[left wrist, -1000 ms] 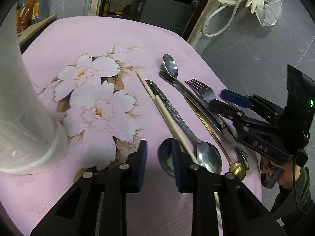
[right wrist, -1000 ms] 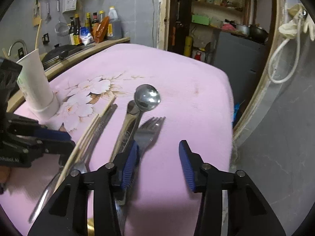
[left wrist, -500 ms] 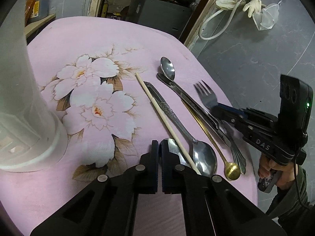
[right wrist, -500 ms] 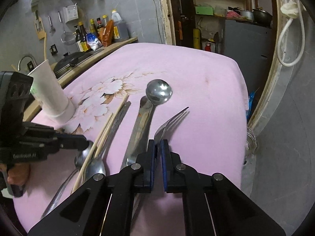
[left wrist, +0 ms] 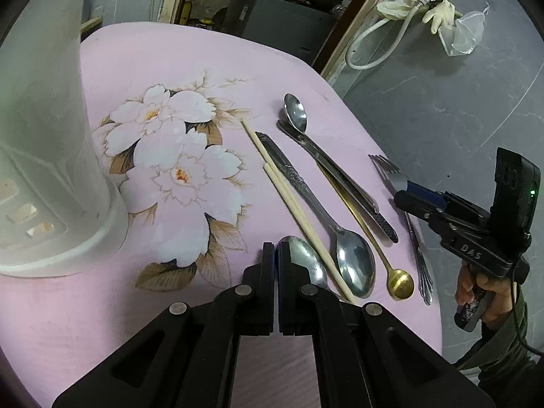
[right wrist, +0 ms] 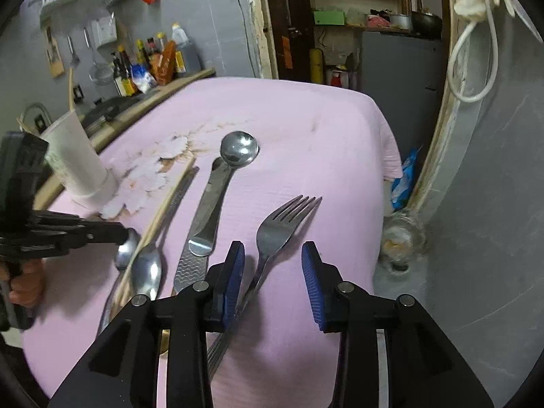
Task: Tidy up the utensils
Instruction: 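Close the right tool on a silver fork while the left tool grasps a silver spoon, then lift the fork and spoon and carry them toward the white basket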
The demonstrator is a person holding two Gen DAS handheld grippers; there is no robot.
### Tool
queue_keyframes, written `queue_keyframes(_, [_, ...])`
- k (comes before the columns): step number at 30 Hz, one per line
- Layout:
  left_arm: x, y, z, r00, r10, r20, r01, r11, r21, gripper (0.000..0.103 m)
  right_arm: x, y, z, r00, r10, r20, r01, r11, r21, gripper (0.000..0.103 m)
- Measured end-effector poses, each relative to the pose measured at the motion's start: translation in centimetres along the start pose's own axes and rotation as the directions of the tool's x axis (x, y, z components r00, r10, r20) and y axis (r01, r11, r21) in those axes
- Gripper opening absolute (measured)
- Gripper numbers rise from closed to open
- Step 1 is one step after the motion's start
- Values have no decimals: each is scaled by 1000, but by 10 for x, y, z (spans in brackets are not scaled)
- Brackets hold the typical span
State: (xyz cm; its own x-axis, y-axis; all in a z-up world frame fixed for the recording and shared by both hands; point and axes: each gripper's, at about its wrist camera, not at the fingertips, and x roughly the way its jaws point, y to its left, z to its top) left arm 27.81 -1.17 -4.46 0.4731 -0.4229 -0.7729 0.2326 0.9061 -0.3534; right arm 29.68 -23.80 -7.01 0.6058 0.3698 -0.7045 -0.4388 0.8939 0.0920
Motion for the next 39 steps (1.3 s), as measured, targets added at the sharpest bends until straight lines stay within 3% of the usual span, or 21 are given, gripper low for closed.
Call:
queue_keyframes(10, [2,5,-1,998,-49,-38,48,999,-22,4,21,18,8,991,-129,-19,128,990,-65,37])
queue_keyframes(14, [4,2,0,999,-43,-33,42,999,-6,4,21,14,6,993,-120,-10,119,992,-37,37])
queue_keyframes(21, [0,-8,-2,999,-43,9,43,998,40,1,20,20,-1,985,-167,43,169,985,-45,16])
queue_keyframes(23, [-6,-10,-3,998,-42,42,40,998,48,0,17,20,-3,984,-169,56,172,984,-46,6])
queue_keyframes(28, [-24,-19,-6,990,-35,138,23,996,90,0,7,24,-10,986,-134,97,138,989,-45,4])
queue_keyframes(33, [-48,-30,-12,962,14,274,-52,990,133,0,-13,30,-15,974,-112,199,122,992,-43,3])
queue_keyframes(39, [-74,-40,-22,903,32,428,-116,979,170,0,-38,43,-11,941,-102,321,123,991,-45,2])
